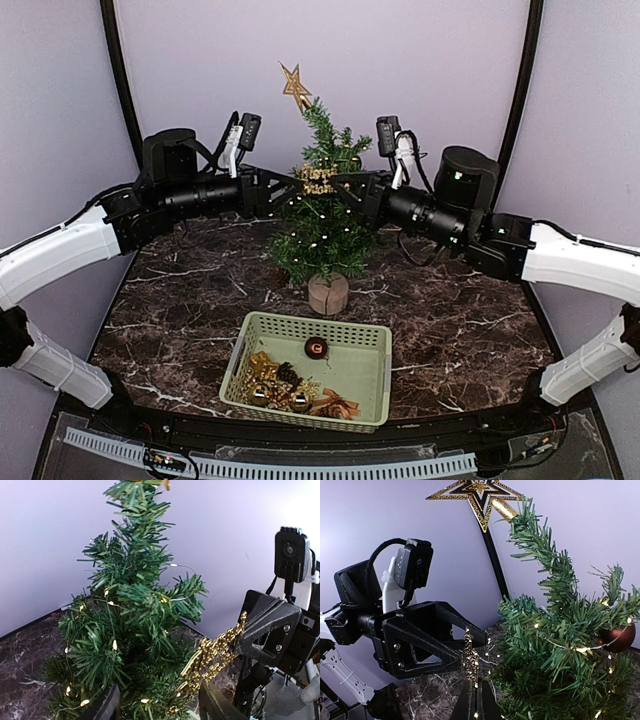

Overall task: Decorate the small christmas tree
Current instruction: Place the ornament words at the top of the tree.

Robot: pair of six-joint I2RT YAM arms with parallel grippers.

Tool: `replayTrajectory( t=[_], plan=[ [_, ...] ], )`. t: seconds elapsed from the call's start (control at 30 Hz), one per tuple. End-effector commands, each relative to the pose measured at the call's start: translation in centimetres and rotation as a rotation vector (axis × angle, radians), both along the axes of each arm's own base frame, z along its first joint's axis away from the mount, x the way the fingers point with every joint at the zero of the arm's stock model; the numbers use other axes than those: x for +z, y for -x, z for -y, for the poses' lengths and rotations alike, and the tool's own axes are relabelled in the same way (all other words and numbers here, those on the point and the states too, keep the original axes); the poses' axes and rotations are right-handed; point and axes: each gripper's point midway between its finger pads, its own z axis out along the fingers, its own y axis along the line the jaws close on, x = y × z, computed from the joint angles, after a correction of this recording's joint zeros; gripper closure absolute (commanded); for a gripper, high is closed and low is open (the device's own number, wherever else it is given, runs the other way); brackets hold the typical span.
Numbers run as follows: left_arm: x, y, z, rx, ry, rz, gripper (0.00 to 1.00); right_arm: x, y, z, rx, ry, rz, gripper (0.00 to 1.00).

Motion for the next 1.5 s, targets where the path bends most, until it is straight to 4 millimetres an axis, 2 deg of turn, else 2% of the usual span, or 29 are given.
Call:
replayTrajectory(
  t=[0.0,0.07,0.27,0.4,0.47,0.93,1.3,1.47],
  plan=[
    [1.5,-0.9,-0.4,0.041,0.016,0.037,0.42,2.0,-0.3,-0.1,-0.009,-0.037,0.038,1.0],
    [1.3,-0.9,-0.2,0.029,0.012,0.029,0.44,2.0,-0.4,-0.2,-0.012,-0.037,0.037,1.0],
    [1.4,-0.7,0.5,-0.006,0.029,0.033,0.75,1.8,-1.0,-0.3,-0.036,-0.029,0.039,1.0],
    [1.4,-1.0,0.4,-0.004,0.034,0.035,0.88,1.4,-1.4,-0.3,-0.055,-0.016,0.04,1.0],
    [1.4,-1.0,0.4,-0.004,0.036,0.036,0.91,1.3,-1.5,-0.4,-0.06,-0.012,0.04,1.0],
    [1.0,-2.0,0.6,0.006,0.039,0.028,0.99,0.7,-2.7,-0.7,-0.11,0.014,0.043,1.0],
    [1.8,-1.9,0.3,0.004,0.067,0.062,0.99,1.9,-2.0,-0.7,-0.079,-0.015,0.085,1.0],
    [1.8,-2.1,0.4,0.007,0.069,0.066,0.99,1.8,-2.4,-0.2,-0.115,-0.018,0.082,1.0]
  ],
)
